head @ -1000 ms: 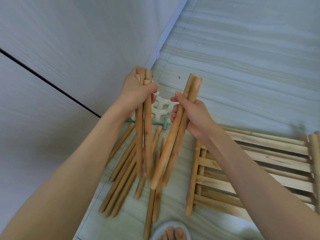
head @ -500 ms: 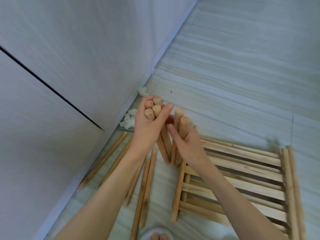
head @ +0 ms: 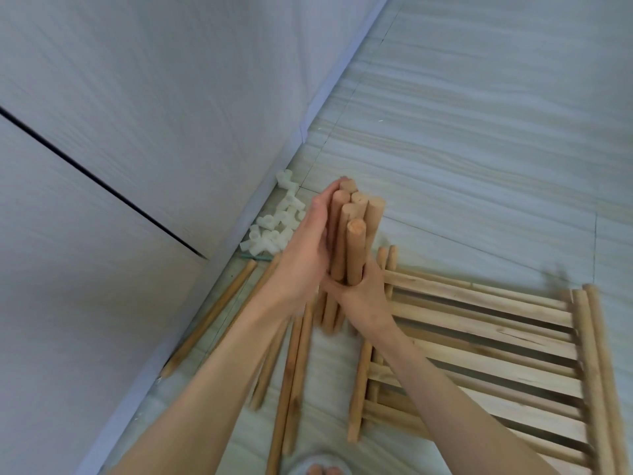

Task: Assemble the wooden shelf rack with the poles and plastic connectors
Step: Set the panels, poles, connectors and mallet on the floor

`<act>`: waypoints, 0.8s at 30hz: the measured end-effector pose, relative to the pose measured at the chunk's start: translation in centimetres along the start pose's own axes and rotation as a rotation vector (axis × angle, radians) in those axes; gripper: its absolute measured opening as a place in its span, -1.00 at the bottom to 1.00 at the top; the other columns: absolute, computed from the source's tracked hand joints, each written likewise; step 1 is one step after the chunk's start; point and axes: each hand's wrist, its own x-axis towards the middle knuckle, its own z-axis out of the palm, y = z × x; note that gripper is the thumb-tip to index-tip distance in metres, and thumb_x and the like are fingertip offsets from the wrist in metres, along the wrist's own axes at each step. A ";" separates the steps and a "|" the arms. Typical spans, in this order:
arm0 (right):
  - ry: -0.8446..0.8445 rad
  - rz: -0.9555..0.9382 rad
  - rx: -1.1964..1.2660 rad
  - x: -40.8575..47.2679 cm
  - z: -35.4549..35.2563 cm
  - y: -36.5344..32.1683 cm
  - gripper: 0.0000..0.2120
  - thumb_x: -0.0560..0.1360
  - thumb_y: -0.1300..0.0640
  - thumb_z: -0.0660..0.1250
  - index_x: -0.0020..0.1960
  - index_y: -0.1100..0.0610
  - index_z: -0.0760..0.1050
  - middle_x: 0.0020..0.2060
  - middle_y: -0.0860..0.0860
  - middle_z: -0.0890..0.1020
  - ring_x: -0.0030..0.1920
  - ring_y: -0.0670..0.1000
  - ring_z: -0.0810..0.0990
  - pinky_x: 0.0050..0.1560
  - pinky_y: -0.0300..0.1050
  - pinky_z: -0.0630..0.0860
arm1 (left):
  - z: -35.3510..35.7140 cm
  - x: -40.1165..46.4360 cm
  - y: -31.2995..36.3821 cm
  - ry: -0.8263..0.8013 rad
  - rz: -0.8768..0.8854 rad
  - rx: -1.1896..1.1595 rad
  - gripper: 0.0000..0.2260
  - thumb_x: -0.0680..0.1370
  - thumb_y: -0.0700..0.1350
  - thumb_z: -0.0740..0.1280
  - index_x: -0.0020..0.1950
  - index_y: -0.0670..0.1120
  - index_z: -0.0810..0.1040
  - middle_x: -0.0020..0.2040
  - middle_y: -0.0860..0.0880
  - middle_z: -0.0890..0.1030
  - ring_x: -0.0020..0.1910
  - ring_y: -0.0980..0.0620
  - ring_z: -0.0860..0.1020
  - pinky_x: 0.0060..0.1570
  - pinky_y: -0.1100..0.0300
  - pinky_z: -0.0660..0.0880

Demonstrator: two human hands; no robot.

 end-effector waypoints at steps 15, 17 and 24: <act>0.254 0.447 0.315 1.0 -0.9 2.5 -0.67 0.40 0.25 0.42 0.15 0.21 0.51 -0.10 0.08 0.66 -0.13 0.00 0.66 -0.17 -0.15 0.59 | -9.1 -3.0 -11.2 -0.007 -0.147 1.070 -0.61 0.65 -0.15 0.06 0.49 -0.03 0.21 0.51 0.02 0.16 0.52 0.01 0.01 0.48 0.08 0.00; 0.280 0.488 0.354 0.6 -1.3 3.0 -0.64 0.40 0.25 0.41 0.18 0.24 0.50 -0.06 0.11 0.66 -0.09 0.04 0.66 -0.10 -0.09 0.61 | -9.9 -4.5 -14.1 -0.175 -0.218 1.312 -0.57 0.66 -0.13 0.01 0.54 -0.02 0.06 0.52 0.11 -0.11 0.52 0.01 -0.12 0.47 -0.02 -0.14; 0.309 0.535 0.405 -0.9 -1.1 4.1 -0.62 0.42 0.28 0.37 0.24 0.20 0.45 -0.07 0.07 0.66 -0.08 0.03 0.65 -0.07 -0.07 0.60 | -10.5 -6.2 -16.4 -0.245 -0.196 1.633 -0.47 0.65 0.05 -0.05 0.54 -0.18 -0.08 0.55 -0.10 -0.12 0.53 0.03 -0.09 0.40 0.06 -0.34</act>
